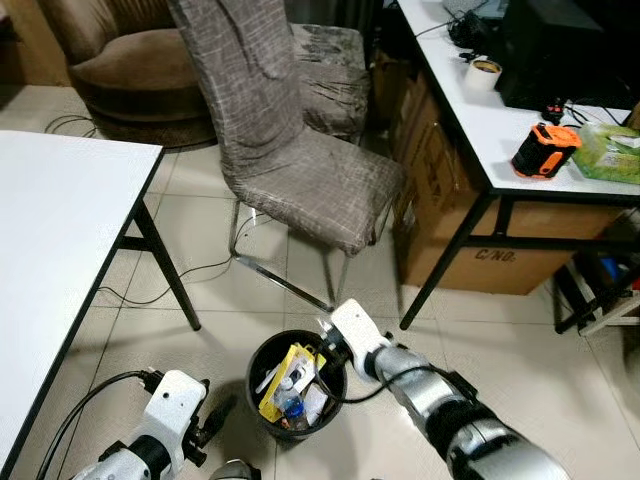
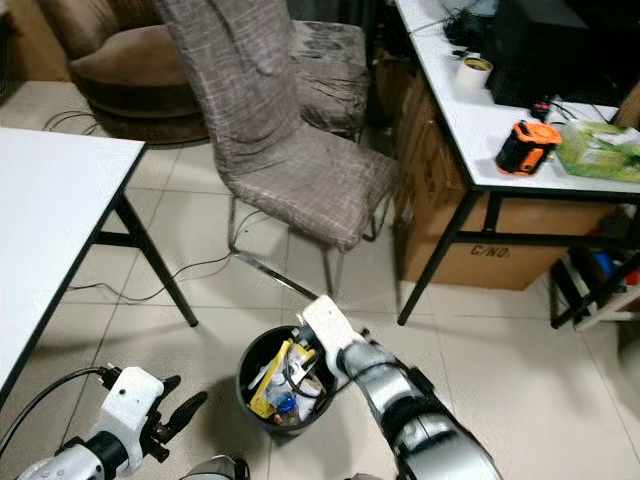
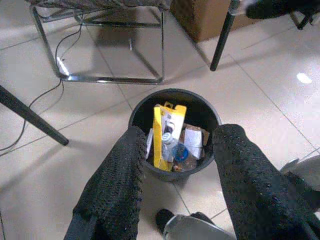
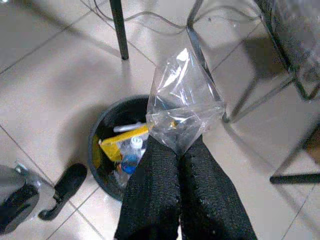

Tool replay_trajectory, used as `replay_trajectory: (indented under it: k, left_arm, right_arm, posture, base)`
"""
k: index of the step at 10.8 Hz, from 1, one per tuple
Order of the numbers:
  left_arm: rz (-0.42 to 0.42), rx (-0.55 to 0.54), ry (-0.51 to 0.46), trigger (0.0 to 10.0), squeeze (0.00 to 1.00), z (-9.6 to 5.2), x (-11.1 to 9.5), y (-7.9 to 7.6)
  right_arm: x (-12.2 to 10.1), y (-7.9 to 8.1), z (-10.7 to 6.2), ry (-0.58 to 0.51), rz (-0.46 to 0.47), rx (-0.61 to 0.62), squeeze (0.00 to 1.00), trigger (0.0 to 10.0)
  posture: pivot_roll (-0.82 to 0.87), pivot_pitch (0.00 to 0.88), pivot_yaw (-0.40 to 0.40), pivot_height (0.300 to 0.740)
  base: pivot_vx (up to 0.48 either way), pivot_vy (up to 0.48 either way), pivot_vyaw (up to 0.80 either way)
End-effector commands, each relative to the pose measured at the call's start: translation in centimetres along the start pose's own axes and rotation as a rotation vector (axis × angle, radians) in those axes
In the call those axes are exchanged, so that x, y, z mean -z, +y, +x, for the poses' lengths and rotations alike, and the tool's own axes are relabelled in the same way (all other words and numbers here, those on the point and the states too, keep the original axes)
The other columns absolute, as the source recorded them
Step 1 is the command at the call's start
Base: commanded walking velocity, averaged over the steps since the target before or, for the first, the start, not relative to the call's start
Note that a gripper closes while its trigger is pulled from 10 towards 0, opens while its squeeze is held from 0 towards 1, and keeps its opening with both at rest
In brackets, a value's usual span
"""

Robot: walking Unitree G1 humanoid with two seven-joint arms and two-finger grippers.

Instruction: Picking trash to rubbish bin

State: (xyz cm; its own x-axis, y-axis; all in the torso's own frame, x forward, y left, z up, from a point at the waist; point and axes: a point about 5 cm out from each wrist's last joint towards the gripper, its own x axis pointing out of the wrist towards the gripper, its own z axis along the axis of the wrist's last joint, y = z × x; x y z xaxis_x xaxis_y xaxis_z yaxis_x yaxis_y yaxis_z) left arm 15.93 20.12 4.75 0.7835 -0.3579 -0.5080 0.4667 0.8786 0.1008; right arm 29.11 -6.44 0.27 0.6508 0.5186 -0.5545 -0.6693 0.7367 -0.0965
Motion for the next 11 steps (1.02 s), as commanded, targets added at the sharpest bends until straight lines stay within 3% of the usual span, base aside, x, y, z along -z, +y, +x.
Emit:
replay_trajectory:
  k: [1, 11]
  left_arm:
    - [-0.006, 0.011, 0.006, 10.0, 0.00, -0.3, -0.2, 0.0]
    - [-0.017, -0.020, 0.030, 10.0, 0.00, -0.3, -1.2, 1.0]
  right_arm:
    - [0.2, -0.3, -0.1, 0.002, 0.011, 0.006, 1.00, 10.0]
    - [-0.9, -0.8, 0.1, -0.022, -0.018, -0.017, 1.00, 10.0]
  posture:
    - [0.12, 0.120, -0.075, 0.740]
    - [0.12, 0.126, -0.064, 0.740]
  base:
    - [0.000, 0.000, 0.00]
    - [0.000, 0.000, 0.00]
